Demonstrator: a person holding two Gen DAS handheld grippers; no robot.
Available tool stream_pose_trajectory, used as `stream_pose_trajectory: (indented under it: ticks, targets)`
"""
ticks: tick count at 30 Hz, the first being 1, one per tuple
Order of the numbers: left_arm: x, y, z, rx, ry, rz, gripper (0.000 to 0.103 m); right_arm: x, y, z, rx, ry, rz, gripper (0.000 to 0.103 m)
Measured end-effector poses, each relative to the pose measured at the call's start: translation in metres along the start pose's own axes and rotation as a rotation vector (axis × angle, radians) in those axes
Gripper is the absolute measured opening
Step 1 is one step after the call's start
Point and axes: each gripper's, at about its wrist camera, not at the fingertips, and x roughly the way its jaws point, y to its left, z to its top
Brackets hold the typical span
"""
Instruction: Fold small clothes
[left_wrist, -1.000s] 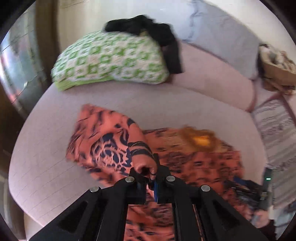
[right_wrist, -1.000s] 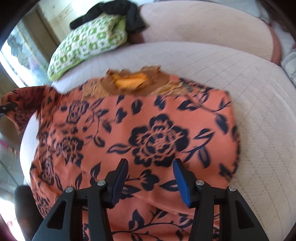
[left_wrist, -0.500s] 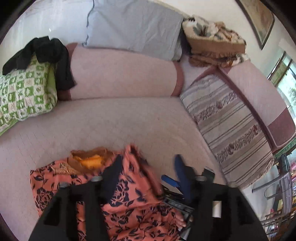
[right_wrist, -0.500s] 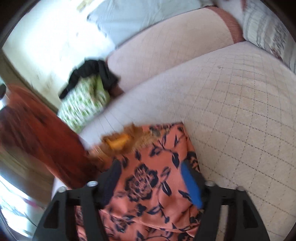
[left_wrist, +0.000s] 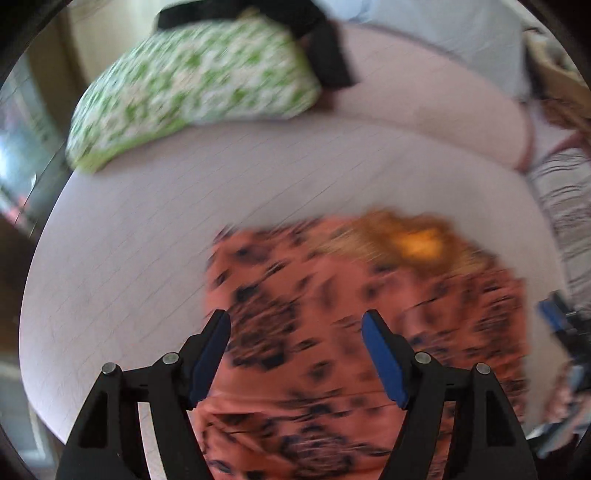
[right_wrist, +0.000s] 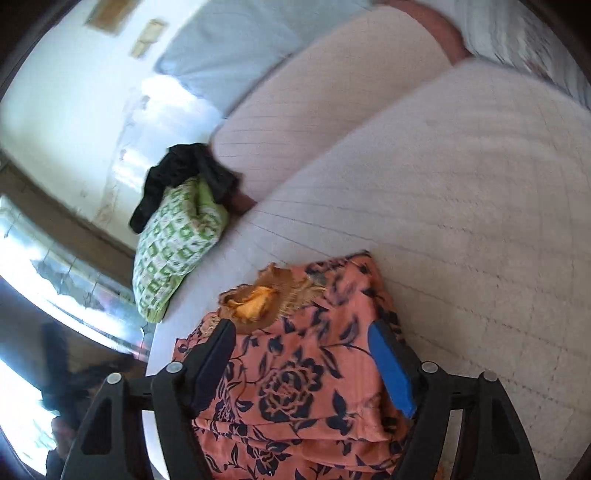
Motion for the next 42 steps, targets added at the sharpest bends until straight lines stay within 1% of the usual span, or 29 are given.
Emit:
stream_pose_trajectory:
  ticks: [1,4,5,6,7,8,9,10,11,13,15,17,19,20,21,22,23,24,27,29,30,31,32,33,35,37,38,40,42]
  targets:
    - [0.011,0.009,-0.006,-0.015,0.017,0.020,0.074,0.001,0.005,-0.002,-0.029,0.003,-0.001,0.066]
    - [0.040,0.026,-0.022,-0.040,0.075,0.098,0.074,0.015,0.013,-0.010,-0.080,0.056,-0.021,0.064]
    - [0.054,0.030,-0.028,-0.035,0.110,0.158,0.074,0.026,0.012,-0.014,-0.085,0.103,-0.058,0.064]
    - [0.064,0.035,-0.032,-0.034,0.137,0.189,0.077,0.038,0.010,-0.018,-0.092,0.164,-0.116,0.063]
    - [0.070,0.039,-0.036,-0.050,0.150,0.186,0.078,0.049,0.007,-0.022,-0.098,0.216,-0.175,0.056]
    - [0.068,0.044,-0.038,-0.091,0.130,0.165,0.079,0.061,0.002,-0.026,-0.113,0.261,-0.240,0.049]
    - [0.066,0.046,-0.038,-0.107,0.134,0.164,0.079,0.061,0.004,-0.027,-0.150,0.242,-0.269,0.049]
    - [0.063,0.044,-0.036,-0.107,0.137,0.167,0.079,0.060,0.008,-0.026,-0.167,0.241,-0.275,0.049]
    - [0.058,0.041,-0.035,-0.096,0.122,0.168,0.079,0.058,0.010,-0.025,-0.173,0.238,-0.276,0.049]
    - [0.045,0.029,-0.032,-0.061,0.065,0.154,0.079,0.052,0.012,-0.025,-0.174,0.196,-0.253,0.049]
    - [0.032,0.010,-0.029,-0.011,0.005,0.118,0.079,0.047,0.019,-0.025,-0.213,0.159,-0.222,0.049]
    - [0.028,-0.009,-0.027,0.029,-0.014,0.082,0.079,0.045,0.026,-0.027,-0.243,0.148,-0.185,0.049]
    - [0.037,-0.027,-0.027,0.068,0.010,0.075,0.079,0.052,0.029,-0.032,-0.256,0.185,-0.175,0.049]
    - [0.047,-0.033,-0.029,0.093,0.041,0.098,0.079,0.062,0.027,-0.037,-0.262,0.231,-0.209,0.049]
    - [0.068,-0.038,-0.034,0.130,0.121,0.153,0.083,0.068,0.026,-0.038,-0.265,0.278,-0.243,0.049]
    - [0.080,-0.041,-0.037,0.139,0.142,0.171,0.092,0.075,0.024,-0.041,-0.282,0.295,-0.255,0.049]
    - [0.079,-0.039,-0.039,0.121,0.088,0.185,0.098,0.075,0.028,-0.042,-0.306,0.280,-0.260,0.050]
    - [0.078,-0.036,-0.039,0.107,0.072,0.193,0.102,0.076,0.030,-0.042,-0.316,0.288,-0.264,0.054]
    - [0.077,-0.033,-0.042,0.115,0.075,0.180,0.102,0.079,0.031,-0.044,-0.329,0.307,-0.256,0.059]
    - [0.078,-0.032,-0.042,0.118,0.070,0.178,0.102,0.083,0.033,-0.044,-0.331,0.316,-0.240,0.065]
    - [0.079,-0.031,-0.044,0.119,0.070,0.178,0.103,0.082,0.030,-0.044,-0.334,0.320,-0.235,0.068]
    - [0.078,-0.030,-0.045,0.117,0.069,0.175,0.103,0.084,0.032,-0.045,-0.345,0.321,-0.226,0.077]
    - [0.078,-0.024,-0.049,0.116,0.068,0.172,0.103,0.085,0.033,-0.047,-0.352,0.325,-0.205,0.083]
    - [0.076,-0.023,-0.050,0.125,0.073,0.167,0.103,0.085,0.036,-0.048,-0.372,0.325,-0.201,0.084]
    - [0.076,-0.022,-0.047,0.127,0.082,0.150,0.103,0.088,0.044,-0.055,-0.452,0.320,-0.232,0.085]
    - [0.058,-0.019,-0.053,0.131,0.062,0.125,0.103,0.087,0.050,-0.063,-0.516,0.285,-0.256,0.085]
    - [0.045,-0.015,-0.063,0.149,0.034,0.120,0.103,0.085,0.051,-0.066,-0.533,0.268,-0.259,0.085]
    - [0.028,-0.008,-0.079,0.178,0.008,0.136,0.103,0.082,0.051,-0.067,-0.550,0.251,-0.243,0.084]
    - [0.006,0.009,-0.100,0.187,-0.025,0.153,0.103,0.076,0.049,-0.067,-0.547,0.242,-0.230,0.084]
